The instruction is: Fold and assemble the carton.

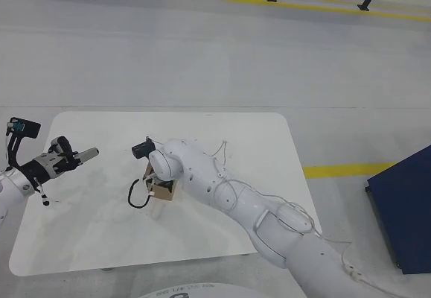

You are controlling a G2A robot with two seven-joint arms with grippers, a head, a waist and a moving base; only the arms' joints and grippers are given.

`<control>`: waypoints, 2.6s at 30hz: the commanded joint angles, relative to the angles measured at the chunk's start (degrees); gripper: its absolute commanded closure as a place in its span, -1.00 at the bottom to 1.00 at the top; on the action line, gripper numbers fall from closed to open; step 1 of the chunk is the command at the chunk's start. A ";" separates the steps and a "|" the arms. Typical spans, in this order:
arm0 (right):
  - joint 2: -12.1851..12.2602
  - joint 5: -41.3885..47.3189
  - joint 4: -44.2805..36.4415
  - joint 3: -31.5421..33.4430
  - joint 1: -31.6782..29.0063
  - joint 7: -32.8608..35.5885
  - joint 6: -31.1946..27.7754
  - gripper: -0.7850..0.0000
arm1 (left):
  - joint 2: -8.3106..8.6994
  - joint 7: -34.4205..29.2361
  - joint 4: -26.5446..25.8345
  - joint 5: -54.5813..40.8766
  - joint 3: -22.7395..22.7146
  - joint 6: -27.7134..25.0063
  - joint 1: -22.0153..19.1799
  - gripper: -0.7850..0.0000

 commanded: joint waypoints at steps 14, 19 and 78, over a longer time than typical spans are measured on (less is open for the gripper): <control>1.44 -3.74 -3.78 1.84 -4.18 1.19 -0.88 1.00 | 0.00 0.00 0.00 0.00 0.00 0.00 0.00 -1.00; -0.05 -2.94 -0.05 0.51 -2.33 0.39 0.68 1.00 | 0.00 0.00 0.00 0.00 0.00 0.00 0.00 -1.00; 8.97 7.83 -36.13 38.05 -35.82 -24.24 -34.28 1.00 | 0.09 -2.26 -6.41 14.14 1.84 5.71 0.56 -1.00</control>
